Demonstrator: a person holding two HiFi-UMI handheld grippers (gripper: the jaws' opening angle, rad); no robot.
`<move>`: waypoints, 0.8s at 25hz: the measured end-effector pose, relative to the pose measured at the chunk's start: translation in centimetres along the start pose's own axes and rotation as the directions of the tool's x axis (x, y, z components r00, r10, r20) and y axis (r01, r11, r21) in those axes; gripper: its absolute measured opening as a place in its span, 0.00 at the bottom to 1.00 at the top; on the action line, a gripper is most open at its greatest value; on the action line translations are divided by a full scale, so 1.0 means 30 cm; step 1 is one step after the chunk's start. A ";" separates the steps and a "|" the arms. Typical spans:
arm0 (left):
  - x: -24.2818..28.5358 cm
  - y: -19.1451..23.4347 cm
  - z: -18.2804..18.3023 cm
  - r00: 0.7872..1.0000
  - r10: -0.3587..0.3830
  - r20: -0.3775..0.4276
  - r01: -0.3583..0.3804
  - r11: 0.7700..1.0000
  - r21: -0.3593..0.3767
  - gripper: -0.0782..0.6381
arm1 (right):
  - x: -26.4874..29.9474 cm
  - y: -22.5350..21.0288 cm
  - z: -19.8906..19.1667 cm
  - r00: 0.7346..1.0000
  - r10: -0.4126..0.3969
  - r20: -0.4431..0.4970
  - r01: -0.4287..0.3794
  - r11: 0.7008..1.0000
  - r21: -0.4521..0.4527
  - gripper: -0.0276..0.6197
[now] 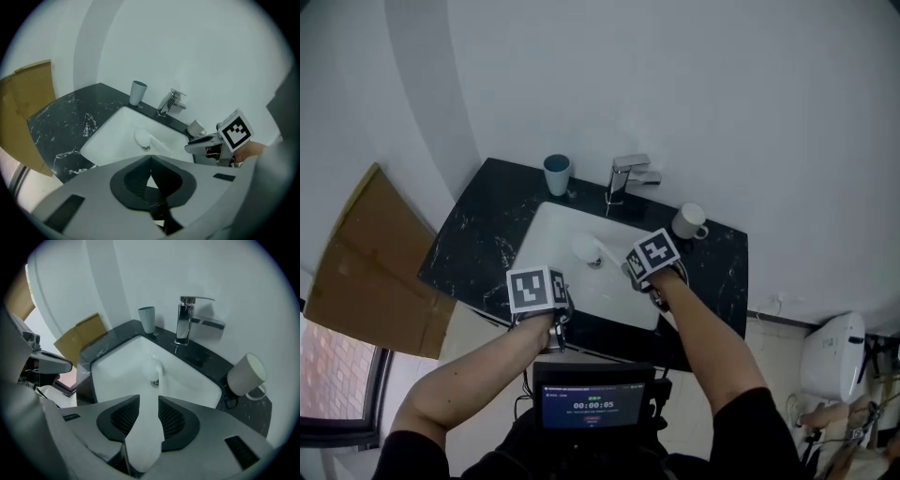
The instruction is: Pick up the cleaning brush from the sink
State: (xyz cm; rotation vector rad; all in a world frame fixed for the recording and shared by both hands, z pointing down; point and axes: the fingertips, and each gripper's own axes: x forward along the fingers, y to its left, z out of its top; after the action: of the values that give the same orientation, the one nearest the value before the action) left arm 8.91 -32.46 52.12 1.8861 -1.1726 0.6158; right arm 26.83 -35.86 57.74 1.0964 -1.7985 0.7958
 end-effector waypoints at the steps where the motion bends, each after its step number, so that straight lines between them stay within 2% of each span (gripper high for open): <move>1: 0.037 -0.015 -0.004 1.000 0.020 -0.001 -0.020 1.000 -0.016 0.13 | 0.040 -0.035 -0.013 1.000 0.011 -0.024 -0.011 1.000 0.004 0.21; 5: 0.221 -0.018 0.014 0.992 0.126 -0.005 -0.126 0.989 -0.075 0.13 | 0.170 -0.155 -0.031 0.994 0.063 -0.093 -0.064 0.998 -0.012 0.21; 7: 0.295 -0.001 0.002 0.988 0.154 -0.025 -0.156 0.982 -0.111 0.13 | 0.228 -0.183 -0.048 0.988 0.091 -0.127 -0.094 0.995 -0.019 0.21; 11: 0.395 0.031 -0.006 0.986 0.159 -0.047 -0.165 0.972 -0.168 0.13 | 0.328 -0.189 -0.080 0.970 0.129 -0.205 -0.140 0.989 -0.040 0.21; 13: 0.424 0.034 -0.018 0.987 0.153 -0.057 -0.160 0.973 -0.166 0.13 | 0.371 -0.188 -0.101 0.961 0.126 -0.244 -0.144 0.988 -0.056 0.32; 18: 0.462 0.069 -0.046 0.987 0.141 -0.083 -0.153 0.973 -0.174 0.13 | 0.435 -0.190 -0.143 0.939 0.109 -0.326 -0.129 0.991 -0.040 0.32; 19: 0.461 0.076 -0.047 0.986 0.143 -0.084 -0.155 0.974 -0.164 0.13 | 0.443 -0.179 -0.148 0.935 0.117 -0.336 -0.137 0.990 -0.036 0.30; 20: 0.457 0.087 -0.044 0.984 0.155 -0.084 -0.166 0.975 -0.147 0.13 | 0.450 -0.166 -0.151 0.931 0.126 -0.342 -0.147 0.989 -0.035 0.23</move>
State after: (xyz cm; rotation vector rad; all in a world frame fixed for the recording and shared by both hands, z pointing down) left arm 12.74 -38.79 64.02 1.6386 -1.2959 0.6568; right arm 29.62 -38.95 72.24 0.7467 -1.6039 0.9451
